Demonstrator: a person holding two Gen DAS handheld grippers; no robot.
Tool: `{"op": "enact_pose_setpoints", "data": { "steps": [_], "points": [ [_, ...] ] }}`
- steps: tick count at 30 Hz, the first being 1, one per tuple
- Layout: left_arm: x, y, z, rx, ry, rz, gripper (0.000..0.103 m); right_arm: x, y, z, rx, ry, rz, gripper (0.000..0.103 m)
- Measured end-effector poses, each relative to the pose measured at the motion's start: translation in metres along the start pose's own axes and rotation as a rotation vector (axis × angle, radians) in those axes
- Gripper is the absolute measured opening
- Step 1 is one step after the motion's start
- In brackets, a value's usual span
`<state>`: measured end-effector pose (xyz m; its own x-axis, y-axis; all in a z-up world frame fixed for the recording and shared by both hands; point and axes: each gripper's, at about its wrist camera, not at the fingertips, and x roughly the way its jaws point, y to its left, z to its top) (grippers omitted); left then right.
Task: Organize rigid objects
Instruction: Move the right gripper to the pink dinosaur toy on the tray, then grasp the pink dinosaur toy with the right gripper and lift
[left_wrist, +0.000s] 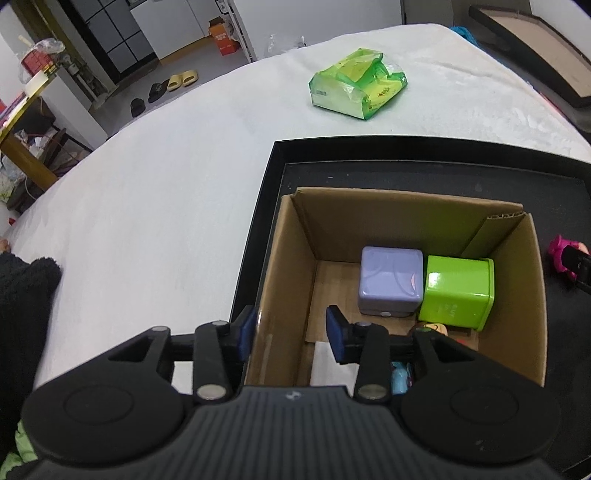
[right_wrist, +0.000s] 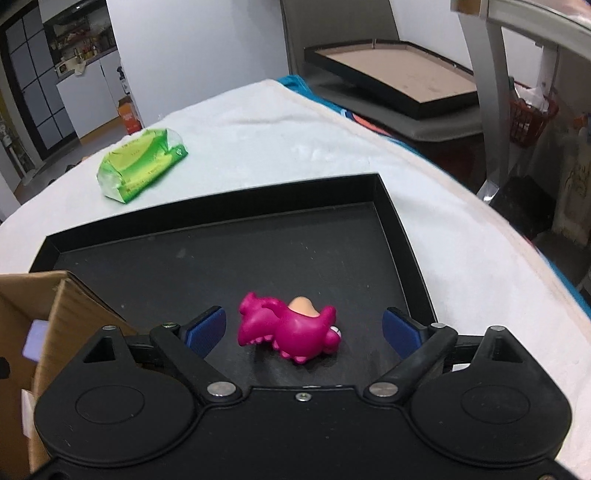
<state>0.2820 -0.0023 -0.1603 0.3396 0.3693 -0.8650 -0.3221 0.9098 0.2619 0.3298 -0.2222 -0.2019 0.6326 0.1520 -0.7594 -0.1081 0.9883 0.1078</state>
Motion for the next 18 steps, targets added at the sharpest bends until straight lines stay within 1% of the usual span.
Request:
{"op": "enact_pose_setpoints", "data": {
  "steps": [3,4,7,11,14,18],
  "points": [
    [0.002,-0.001,0.001,-0.008,0.004,0.007,0.039,0.009,0.0,-0.003,-0.004,0.02,0.006,0.092],
    [0.002,-0.001,0.001,-0.012,-0.001,0.008,0.039,0.011,0.0,-0.003,-0.004,0.029,0.009,0.089],
    [0.002,-0.002,0.001,-0.009,-0.011,0.013,0.039,0.015,-0.004,-0.003,0.014,0.048,0.0,0.064],
    [0.001,0.001,0.002,-0.034,-0.017,0.011,0.036,0.012,-0.004,-0.004,0.019,0.044,0.042,0.064],
    [0.0,0.002,0.002,-0.031,-0.025,0.004,0.034,0.006,-0.001,-0.003,0.004,0.028,0.045,0.064],
    [-0.004,0.007,-0.002,-0.027,-0.038,-0.004,0.029,-0.004,-0.002,0.0,0.011,0.006,0.057,0.064]
  ]
}}
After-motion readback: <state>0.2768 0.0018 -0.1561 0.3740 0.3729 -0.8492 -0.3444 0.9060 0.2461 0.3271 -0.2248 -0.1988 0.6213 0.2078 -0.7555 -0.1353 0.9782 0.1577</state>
